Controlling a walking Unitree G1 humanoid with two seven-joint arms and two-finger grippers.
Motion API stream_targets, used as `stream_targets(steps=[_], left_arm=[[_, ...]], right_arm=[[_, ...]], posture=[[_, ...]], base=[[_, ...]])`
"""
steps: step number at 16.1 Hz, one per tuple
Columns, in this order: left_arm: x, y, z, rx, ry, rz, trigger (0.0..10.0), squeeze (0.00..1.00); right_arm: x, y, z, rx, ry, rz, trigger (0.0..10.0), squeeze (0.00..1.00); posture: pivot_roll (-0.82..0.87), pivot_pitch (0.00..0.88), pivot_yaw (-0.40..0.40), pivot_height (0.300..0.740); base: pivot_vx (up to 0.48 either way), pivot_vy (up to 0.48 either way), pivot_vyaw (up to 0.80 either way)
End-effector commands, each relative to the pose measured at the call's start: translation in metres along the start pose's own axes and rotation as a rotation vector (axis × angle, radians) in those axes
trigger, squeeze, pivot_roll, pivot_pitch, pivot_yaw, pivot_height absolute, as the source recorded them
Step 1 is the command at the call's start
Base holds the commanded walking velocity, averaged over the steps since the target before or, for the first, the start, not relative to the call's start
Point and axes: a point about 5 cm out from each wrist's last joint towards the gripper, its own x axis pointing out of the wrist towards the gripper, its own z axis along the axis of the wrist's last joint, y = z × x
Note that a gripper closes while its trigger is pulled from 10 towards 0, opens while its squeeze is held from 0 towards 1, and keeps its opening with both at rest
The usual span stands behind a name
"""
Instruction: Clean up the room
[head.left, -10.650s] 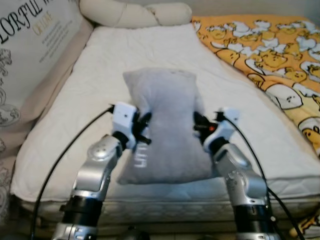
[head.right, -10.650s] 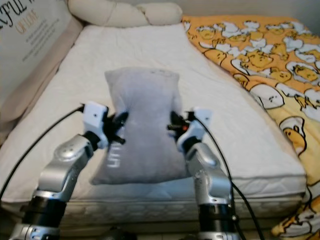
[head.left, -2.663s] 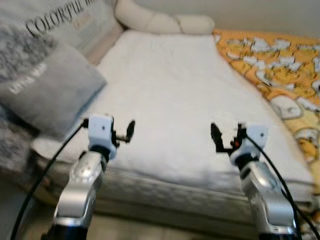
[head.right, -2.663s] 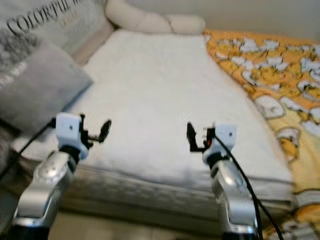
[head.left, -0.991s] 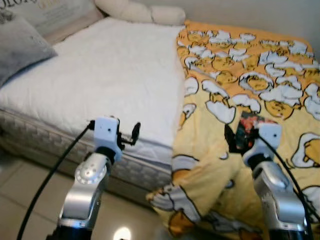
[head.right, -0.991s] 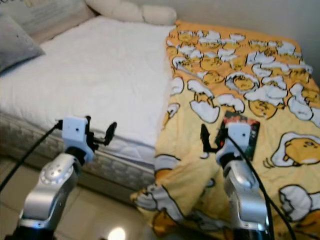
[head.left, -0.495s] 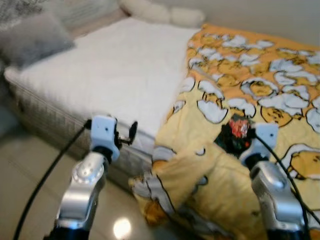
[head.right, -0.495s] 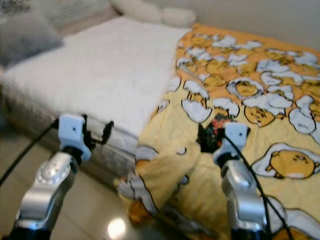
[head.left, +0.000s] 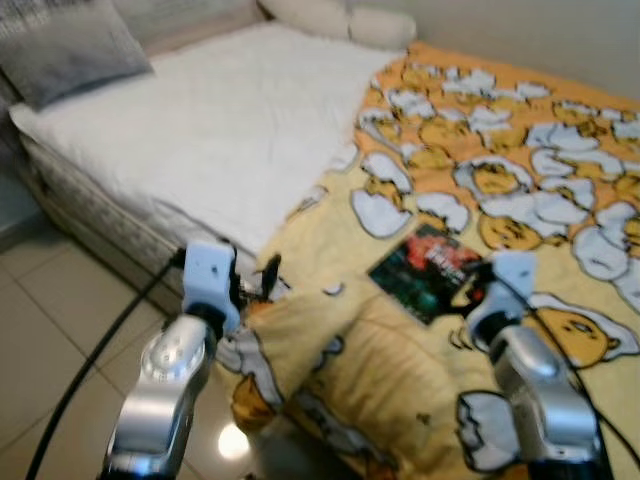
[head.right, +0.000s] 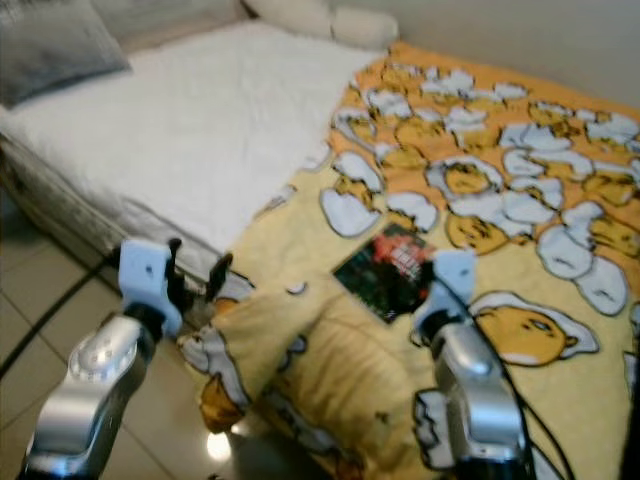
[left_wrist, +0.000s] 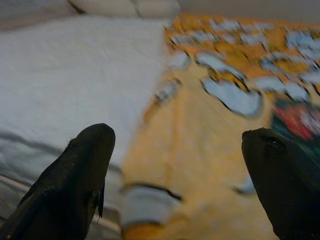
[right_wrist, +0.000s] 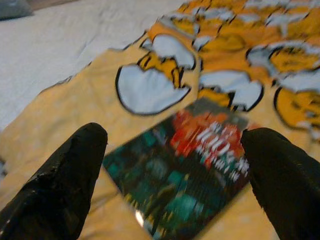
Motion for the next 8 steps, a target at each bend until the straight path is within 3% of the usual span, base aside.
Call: stream_targets(steps=[1,2,4,5,6,8], left_arm=[[0.000,-0.004,0.004,0.009,-0.012,-0.046,10.0,1.00],[0.000,-0.009,0.004,0.011,-0.013,-0.098,10.0,1.00],[-0.001,-0.021,-0.001,0.044,0.031,-0.252,10.0,1.00],[-0.001,-0.022,-0.001,0.053,0.035,-0.270,10.0,0.72],[-0.001,-0.024,-0.001,0.066,0.042,-0.304,10.0,0.06],[0.000,-0.030,0.001,0.049,0.059,-0.415,10.0,0.00]], right_arm=[[0.001,-0.001,-0.001,0.022,0.017,-0.008,10.0,1.00],[0.005,-0.003,-0.004,0.042,0.059,-0.028,10.0,1.00],[0.021,-0.007,-0.016,0.179,0.155,-0.062,10.0,1.00],[0.024,-0.007,-0.018,0.209,0.166,-0.059,10.0,0.00],[0.032,-0.007,-0.021,0.273,0.191,-0.057,10.0,0.00],[0.051,-0.008,-0.027,0.347,0.264,-0.058,10.0,0.00]], posture=[[-0.11,0.000,-0.008,0.740],[-0.11,0.000,-0.007,0.740],[-0.11,0.000,0.001,0.740],[-0.11,0.000,0.003,0.740],[-0.11,0.000,0.004,0.740],[-0.10,0.000,-0.004,0.740]], base=[[0.000,0.000,0.00],[0.000,0.000,0.00],[0.000,0.000,0.00],[0.000,0.000,0.00],[0.000,0.000,0.00],[0.000,0.000,0.00]])
